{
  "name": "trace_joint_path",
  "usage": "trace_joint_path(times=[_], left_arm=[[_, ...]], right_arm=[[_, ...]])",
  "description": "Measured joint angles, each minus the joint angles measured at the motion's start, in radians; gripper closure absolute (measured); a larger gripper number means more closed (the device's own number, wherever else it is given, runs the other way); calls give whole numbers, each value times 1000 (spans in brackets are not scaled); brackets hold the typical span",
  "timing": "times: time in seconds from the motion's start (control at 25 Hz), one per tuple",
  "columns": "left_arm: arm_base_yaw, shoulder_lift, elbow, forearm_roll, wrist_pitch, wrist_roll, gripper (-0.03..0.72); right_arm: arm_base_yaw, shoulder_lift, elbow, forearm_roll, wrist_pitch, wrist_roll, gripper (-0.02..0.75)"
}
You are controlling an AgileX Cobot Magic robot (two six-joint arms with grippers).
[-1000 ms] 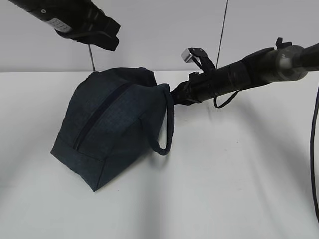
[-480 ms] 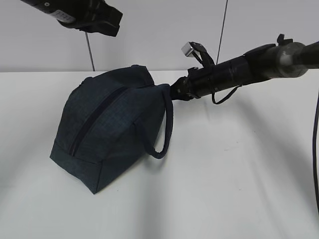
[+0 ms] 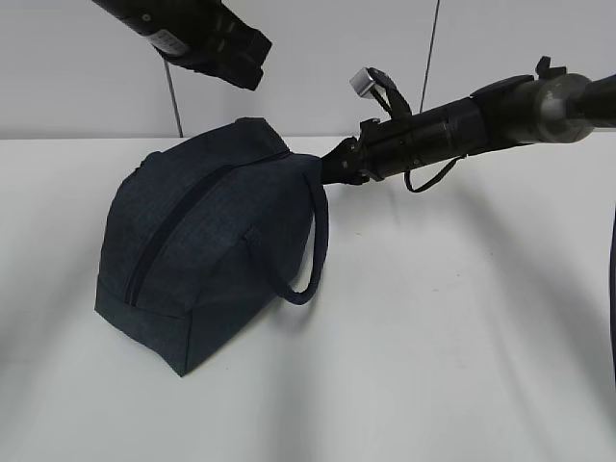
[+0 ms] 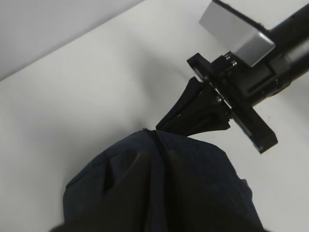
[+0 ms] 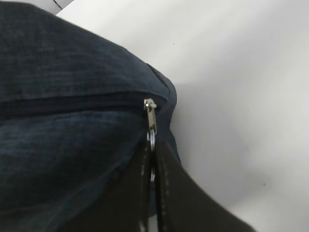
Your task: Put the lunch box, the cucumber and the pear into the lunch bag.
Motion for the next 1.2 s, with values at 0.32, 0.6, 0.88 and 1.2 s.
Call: trace_joint_path(times=[0.32, 0.6, 0.88, 1.2], left_arm=[[0, 98, -94, 7, 87, -16, 525], [0, 158, -132, 15, 112, -16, 443], [0, 202, -133, 65, 141, -16, 487], [0, 203, -134, 92, 136, -16, 666]], right_arm=[[0, 0, 0, 9, 2, 0, 738], [0, 0, 0, 11, 6, 0, 738], [0, 0, 0, 11, 6, 0, 738], [0, 0, 0, 13, 8, -10, 738]])
